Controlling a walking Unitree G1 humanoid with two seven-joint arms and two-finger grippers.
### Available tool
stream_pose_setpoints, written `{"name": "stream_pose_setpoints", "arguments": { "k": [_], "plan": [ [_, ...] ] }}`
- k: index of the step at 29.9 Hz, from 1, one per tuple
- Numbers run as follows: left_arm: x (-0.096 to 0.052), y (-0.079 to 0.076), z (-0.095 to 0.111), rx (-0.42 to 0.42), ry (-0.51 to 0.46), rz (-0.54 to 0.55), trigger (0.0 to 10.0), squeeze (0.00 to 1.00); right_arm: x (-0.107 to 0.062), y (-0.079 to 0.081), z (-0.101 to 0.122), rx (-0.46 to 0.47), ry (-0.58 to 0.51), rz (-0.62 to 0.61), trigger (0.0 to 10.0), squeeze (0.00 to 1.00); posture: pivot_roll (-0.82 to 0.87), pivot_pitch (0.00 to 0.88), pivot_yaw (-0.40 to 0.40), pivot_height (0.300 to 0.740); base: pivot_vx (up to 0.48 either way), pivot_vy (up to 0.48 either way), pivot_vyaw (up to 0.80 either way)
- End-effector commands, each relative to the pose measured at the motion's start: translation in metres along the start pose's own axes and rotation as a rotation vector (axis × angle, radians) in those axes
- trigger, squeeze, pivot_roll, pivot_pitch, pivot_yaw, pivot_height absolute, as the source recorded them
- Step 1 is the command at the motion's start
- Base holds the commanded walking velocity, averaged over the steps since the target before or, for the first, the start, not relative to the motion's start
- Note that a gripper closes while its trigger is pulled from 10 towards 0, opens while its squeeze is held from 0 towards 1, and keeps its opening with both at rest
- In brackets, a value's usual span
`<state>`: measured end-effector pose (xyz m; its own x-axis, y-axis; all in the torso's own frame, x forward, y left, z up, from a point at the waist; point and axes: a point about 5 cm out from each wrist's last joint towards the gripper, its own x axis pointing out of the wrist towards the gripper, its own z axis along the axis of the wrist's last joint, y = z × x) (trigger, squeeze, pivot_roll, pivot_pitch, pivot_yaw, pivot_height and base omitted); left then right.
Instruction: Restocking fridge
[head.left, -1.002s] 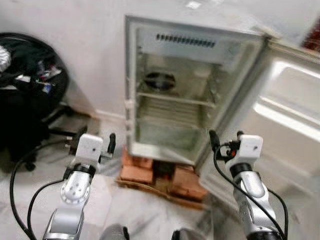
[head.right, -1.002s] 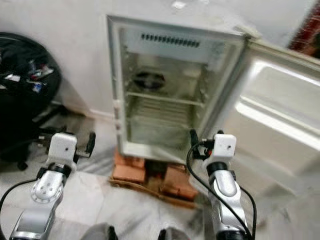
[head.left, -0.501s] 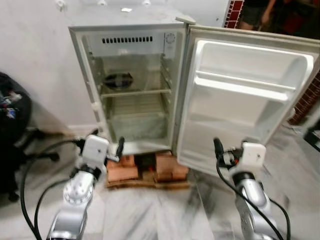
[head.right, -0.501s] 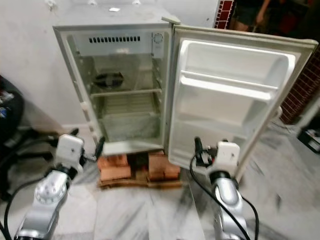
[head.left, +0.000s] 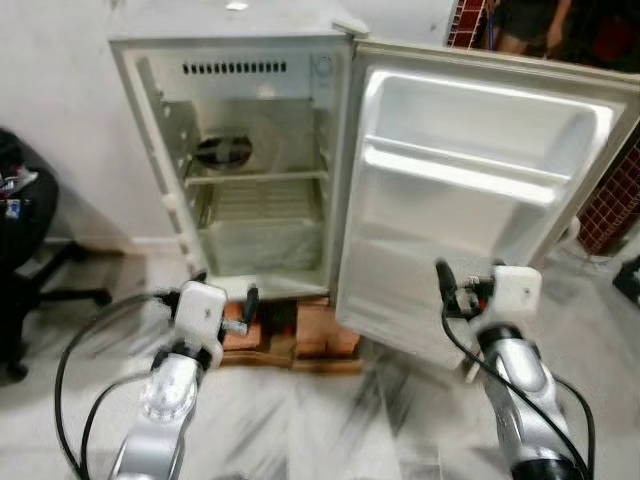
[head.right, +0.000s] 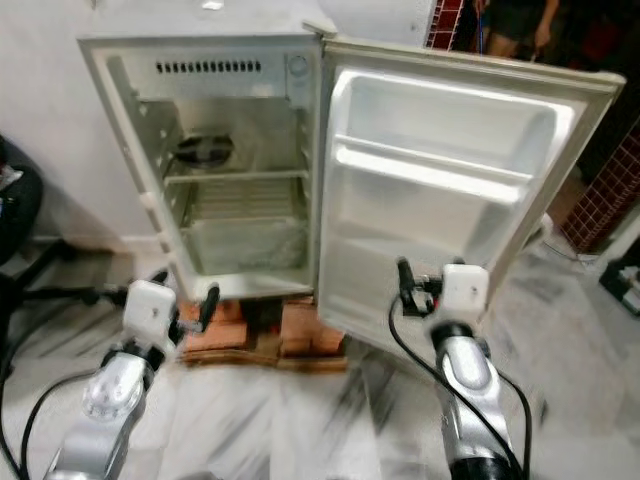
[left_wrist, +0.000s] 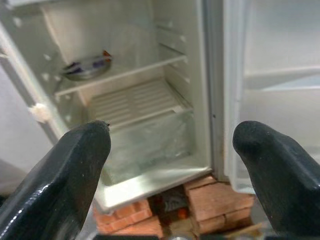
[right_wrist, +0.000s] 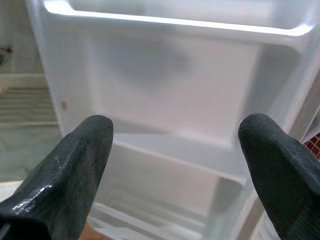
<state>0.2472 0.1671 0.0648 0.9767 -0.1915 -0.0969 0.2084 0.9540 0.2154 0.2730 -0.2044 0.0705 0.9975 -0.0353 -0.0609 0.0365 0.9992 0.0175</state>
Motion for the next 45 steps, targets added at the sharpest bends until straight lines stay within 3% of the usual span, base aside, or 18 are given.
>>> {"name": "stream_pose_setpoints", "arguments": {
  "k": [1,5,6,10,18,24,31,39,45],
  "plan": [
    [0.000,0.003,0.003,0.014,-0.013,0.008,10.0,0.00,0.004,0.005,0.004,-0.005,-0.011,0.039,10.0,0.00,0.03,0.000,-0.043,0.740,0.000,-0.472,0.00],
    [-0.001,0.002,0.002,0.013,-0.008,0.010,10.0,0.00,0.005,0.014,0.000,0.029,0.024,0.138,10.0,0.00,0.03,0.000,-0.046,0.740,0.000,-0.480,0.00],
    [-0.001,0.002,0.002,0.013,-0.008,0.011,10.0,0.00,0.003,0.023,-0.006,0.065,0.069,0.239,10.0,0.00,0.03,0.000,-0.046,0.740,0.000,-0.480,0.00],
    [0.000,0.001,0.002,0.017,-0.009,0.008,10.0,0.00,-0.001,0.028,-0.017,0.079,0.159,0.347,10.0,0.00,0.04,0.000,-0.045,0.740,0.000,-0.480,0.00],
    [-0.001,0.001,0.002,0.020,-0.007,0.009,10.0,0.00,0.005,0.014,-0.020,0.083,0.190,0.297,10.0,0.00,0.04,0.000,-0.046,0.740,0.000,-0.480,0.00],
    [0.000,0.002,0.002,0.038,0.000,0.006,10.0,0.00,0.018,0.012,-0.001,0.015,0.076,0.226,10.0,0.00,0.05,0.000,-0.043,0.740,0.000,-0.477,0.21],
    [-0.001,0.004,0.001,0.049,0.004,0.010,10.0,0.00,0.027,0.013,0.019,0.057,-0.030,0.137,10.0,0.00,0.05,0.000,-0.045,0.740,0.000,-0.466,0.70],
    [-0.002,0.006,0.000,0.050,0.008,0.014,10.0,0.00,0.027,0.016,0.020,0.086,-0.039,0.104,10.0,0.00,0.05,0.000,-0.044,0.740,0.000,-0.444,0.69],
    [-0.003,0.008,0.002,0.000,-0.007,0.034,10.0,0.00,0.022,0.016,0.016,0.110,-0.031,0.091,10.0,0.00,0.05,0.000,-0.043,0.740,0.135,0.000,0.26]
  ]
}}
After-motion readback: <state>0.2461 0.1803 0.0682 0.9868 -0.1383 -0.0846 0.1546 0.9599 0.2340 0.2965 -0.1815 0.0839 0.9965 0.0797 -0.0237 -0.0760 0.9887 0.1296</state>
